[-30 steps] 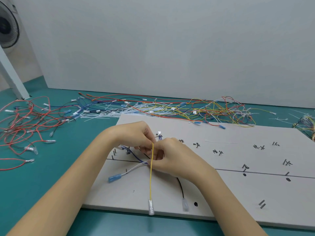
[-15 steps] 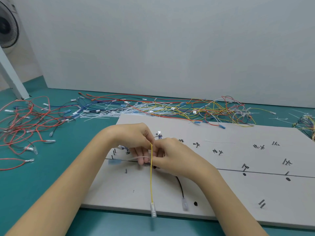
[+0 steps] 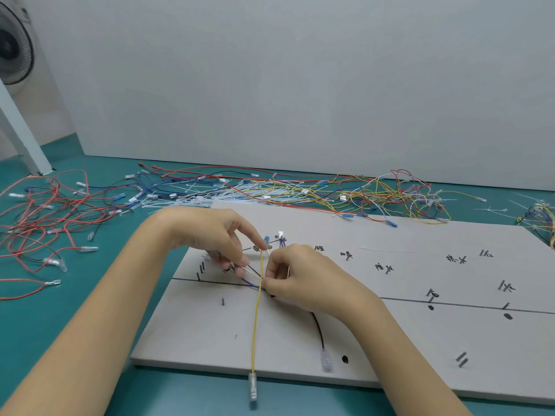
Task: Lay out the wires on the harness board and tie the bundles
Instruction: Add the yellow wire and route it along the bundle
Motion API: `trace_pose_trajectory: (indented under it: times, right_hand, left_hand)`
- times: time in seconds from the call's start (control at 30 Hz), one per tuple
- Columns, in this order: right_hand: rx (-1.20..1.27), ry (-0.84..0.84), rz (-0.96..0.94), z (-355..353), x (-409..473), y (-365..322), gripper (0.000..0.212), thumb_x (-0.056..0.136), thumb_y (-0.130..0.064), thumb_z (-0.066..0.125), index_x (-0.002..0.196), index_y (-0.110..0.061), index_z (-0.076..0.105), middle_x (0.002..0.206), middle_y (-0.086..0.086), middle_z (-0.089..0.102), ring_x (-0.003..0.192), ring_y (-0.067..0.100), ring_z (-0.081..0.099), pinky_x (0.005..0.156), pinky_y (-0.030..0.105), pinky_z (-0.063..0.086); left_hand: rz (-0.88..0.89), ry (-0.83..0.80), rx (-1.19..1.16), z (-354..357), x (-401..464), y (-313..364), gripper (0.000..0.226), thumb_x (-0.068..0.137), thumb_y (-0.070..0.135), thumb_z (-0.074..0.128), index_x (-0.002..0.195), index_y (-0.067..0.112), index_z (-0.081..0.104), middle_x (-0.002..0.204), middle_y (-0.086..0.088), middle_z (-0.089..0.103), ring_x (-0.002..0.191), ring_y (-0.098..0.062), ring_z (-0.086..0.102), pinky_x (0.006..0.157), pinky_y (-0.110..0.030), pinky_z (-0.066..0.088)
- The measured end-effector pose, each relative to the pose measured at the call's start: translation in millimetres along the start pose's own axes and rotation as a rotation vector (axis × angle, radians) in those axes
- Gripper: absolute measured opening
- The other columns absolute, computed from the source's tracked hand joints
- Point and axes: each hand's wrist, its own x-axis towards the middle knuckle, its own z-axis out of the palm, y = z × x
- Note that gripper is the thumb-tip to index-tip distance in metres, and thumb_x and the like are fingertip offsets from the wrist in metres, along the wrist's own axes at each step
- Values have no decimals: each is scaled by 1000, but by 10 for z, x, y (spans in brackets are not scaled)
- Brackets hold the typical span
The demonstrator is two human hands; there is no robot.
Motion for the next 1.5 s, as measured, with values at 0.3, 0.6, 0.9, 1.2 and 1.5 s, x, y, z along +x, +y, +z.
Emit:
trace_pose_trajectory:
  times: [0.3,0.6,0.9,1.2,1.5]
  right_hand:
    - [-34,2,-10,30,14,-3,10,82,-27,58,73,-24,58,67,-13,55,68,1,48,63,26,41]
    - [-52,5,-15,31,17,-2,12,84,-30,58,75,-23,59,69,-13,55,70,5,48,63,26,40]
    - [-50,10,-24,38,15,11,13,86,-31,58,77,-22,59,69,-13,55,72,7,48,65,27,41]
    - [-71,16,-22,51,26,28,15,85,-30,58,71,-26,56,68,-13,54,72,5,49,63,27,40]
    - [-43,-4,-13,34,19,21,14,88,-29,53,75,-24,58,74,-11,60,74,6,50,68,29,46]
  left_hand:
    - [-38,3,-66,-171,-84,-214,24,83,9,75,105,20,74,85,-8,74,82,-18,70,69,-21,54]
    - [-46,-2,-157,-276,-115,-345,24,86,2,69,104,15,75,102,-11,75,90,-12,71,74,-17,54]
    - [-91,139,-138,-289,-79,-410,14,77,10,78,90,15,80,93,-10,76,82,-10,71,69,-15,53]
    - [-198,166,-45,-252,1,-416,9,74,18,81,83,16,80,97,-1,76,82,-9,64,67,-15,51]
    - [-265,206,-8,-201,62,-369,3,73,13,79,72,15,78,81,-3,73,61,-8,51,54,-15,42]
